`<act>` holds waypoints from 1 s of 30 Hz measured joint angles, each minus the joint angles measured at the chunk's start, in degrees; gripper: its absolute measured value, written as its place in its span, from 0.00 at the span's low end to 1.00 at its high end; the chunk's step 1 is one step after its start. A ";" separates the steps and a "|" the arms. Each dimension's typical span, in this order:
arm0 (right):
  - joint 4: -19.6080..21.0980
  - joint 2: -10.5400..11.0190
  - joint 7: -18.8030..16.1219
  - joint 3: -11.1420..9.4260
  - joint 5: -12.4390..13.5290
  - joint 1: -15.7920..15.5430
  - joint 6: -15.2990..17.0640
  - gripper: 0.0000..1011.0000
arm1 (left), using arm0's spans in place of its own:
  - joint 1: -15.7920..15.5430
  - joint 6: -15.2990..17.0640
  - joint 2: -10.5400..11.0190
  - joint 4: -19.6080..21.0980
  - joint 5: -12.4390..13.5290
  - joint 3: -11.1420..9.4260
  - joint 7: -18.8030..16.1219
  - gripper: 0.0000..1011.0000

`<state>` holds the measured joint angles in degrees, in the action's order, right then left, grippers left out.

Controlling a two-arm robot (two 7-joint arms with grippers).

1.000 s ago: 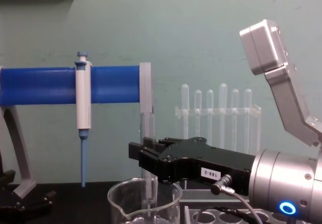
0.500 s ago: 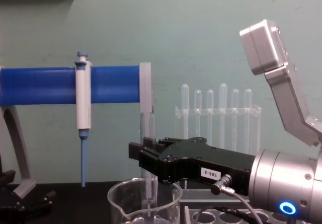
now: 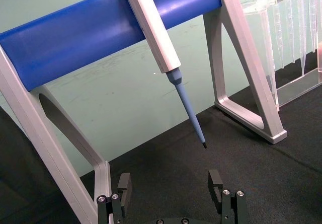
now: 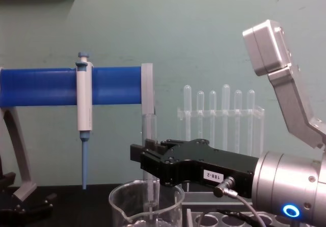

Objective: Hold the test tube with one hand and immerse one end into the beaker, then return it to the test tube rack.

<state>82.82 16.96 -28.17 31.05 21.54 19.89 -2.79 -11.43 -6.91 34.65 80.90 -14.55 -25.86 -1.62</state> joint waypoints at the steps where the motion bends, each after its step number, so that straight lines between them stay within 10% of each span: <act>1: 0.00 0.00 0.00 0.00 0.00 0.00 0.00 0.24 | 0.00 0.00 0.00 0.00 0.00 0.00 0.00 0.99; 30: 0.00 0.00 0.00 0.00 0.00 0.00 0.00 0.24 | 0.00 0.00 0.00 0.00 0.00 0.00 0.00 0.99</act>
<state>82.82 16.96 -28.16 31.05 21.54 19.89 -2.79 -11.43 -6.91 34.65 80.90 -14.55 -25.86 -1.62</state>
